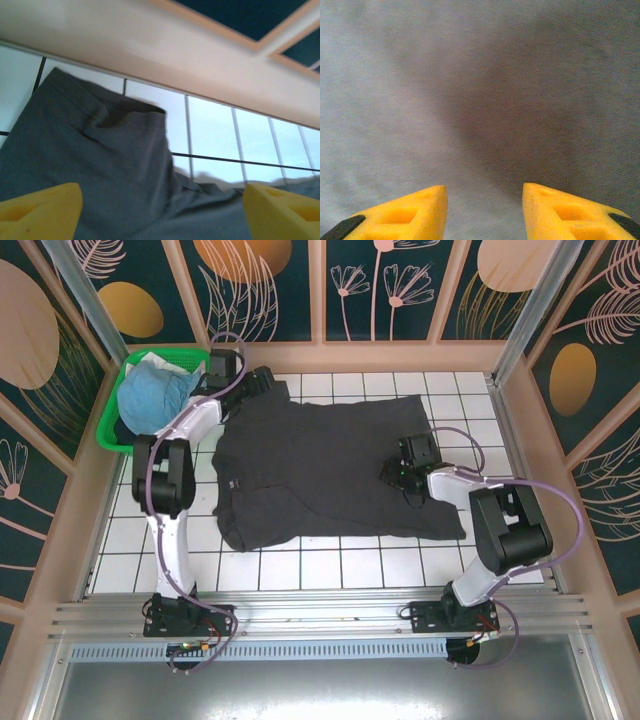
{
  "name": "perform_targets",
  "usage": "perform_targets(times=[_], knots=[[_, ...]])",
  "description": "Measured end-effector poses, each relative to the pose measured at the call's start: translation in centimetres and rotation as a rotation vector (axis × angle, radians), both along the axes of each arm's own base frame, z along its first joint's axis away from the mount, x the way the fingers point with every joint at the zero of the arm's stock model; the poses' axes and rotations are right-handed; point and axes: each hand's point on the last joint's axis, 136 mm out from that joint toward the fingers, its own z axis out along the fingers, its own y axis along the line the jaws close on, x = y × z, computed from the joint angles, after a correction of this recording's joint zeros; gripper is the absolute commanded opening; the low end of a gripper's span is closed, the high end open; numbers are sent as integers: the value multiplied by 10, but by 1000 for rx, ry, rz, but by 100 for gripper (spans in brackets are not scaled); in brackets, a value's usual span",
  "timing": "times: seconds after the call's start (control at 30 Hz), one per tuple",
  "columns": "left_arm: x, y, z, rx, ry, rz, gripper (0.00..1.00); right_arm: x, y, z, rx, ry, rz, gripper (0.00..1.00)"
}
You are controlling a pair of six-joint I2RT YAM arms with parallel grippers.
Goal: Fold and stack the t-shirts
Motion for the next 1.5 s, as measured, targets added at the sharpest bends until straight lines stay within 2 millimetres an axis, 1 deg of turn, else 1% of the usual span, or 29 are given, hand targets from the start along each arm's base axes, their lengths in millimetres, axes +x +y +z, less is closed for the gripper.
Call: perform_targets(times=[0.03, 0.07, 0.1, 0.17, 0.23, 0.27, 0.37, 0.4, 0.47, 0.53, 0.57, 0.67, 0.73, 0.8, 0.87, 0.9, 0.97, 1.03, 1.07, 1.13, 1.17, 1.2, 1.27, 1.3, 1.37, 1.5], knots=[[-7, 0, 5, 2, -14, -3, 80, 1, -6, -5, -6, 12, -17, 44], [-13, -1, 4, 5, -18, -6, 80, 5, -12, -5, -4, 6, -33, 45], [-20, -3, -3, 6, -14, -11, 80, 8, -15, -4, -2, -1, -44, 45], [-34, -5, -31, 15, 37, -18, 80, 13, -26, -4, 2, -5, -72, 46], [-46, -8, -68, 28, 111, -27, 79, 19, -35, -4, 14, -12, -98, 46], [-49, -8, -85, 35, 146, -30, 79, 23, -41, -4, 20, -15, -112, 46], [-55, -10, -129, 57, 227, -34, 78, 37, -52, -1, 28, -20, -143, 46], [-52, -10, -131, 67, 216, -35, 79, 41, -54, 1, 30, -22, -146, 46], [-46, -11, -123, 64, 195, -32, 80, 51, -55, 10, 27, -36, -144, 47], [-45, -9, -126, 73, 200, -23, 80, 66, -54, 26, 19, -67, -130, 47], [-45, -7, -130, 81, 204, -16, 80, 76, -55, 37, 7, -91, -124, 47], [-43, -7, -129, 88, 197, -13, 80, 117, -62, 72, -49, -174, -128, 48], [-41, -6, -130, 93, 194, -12, 81, 151, -70, 91, -105, -233, -134, 47], [-36, -6, -130, 99, 189, -8, 81, 182, -77, 97, -145, -260, -138, 46], [-31, -5, -129, 106, 182, -6, 81, 211, -83, 91, -179, -254, -138, 45], [-28, -4, -129, 110, 180, -5, 81, 226, -86, 82, -199, -245, -135, 44], [-25, -2, -129, 111, 178, -2, 81, 248, -92, 60, -236, -210, -130, 41], [-21, 3, -129, 110, 176, 7, 81, 264, -99, 30, -287, -148, -130, 41], [-19, 6, -129, 108, 175, 12, 81, 269, -102, 20, -309, -127, -133, 40], [-14, 14, -129, 106, 173, 27, 81, 275, -111, -3, -362, -79, -150, 40], [-11, 18, -129, 103, 170, 34, 81, 280, -114, 3, -378, -90, -159, 40], [-8, 22, -128, 101, 168, 41, 81, 279, -117, 5, -398, -83, -162, 40], [-3, 31, -128, 100, 166, 56, 81, 272, -126, 4, -431, -49, -179, 38], [-1, 34, -127, 99, 167, 63, 81, 268, -134, 1, -443, -27, -191, 37], [3, 39, -127, 99, 170, 71, 81, 266, -144, -1, -434, -13, -219, 36], [8, 39, -127, 97, 175, 69, 82, 261, -167, -3, -392, 8, -268, 35]])
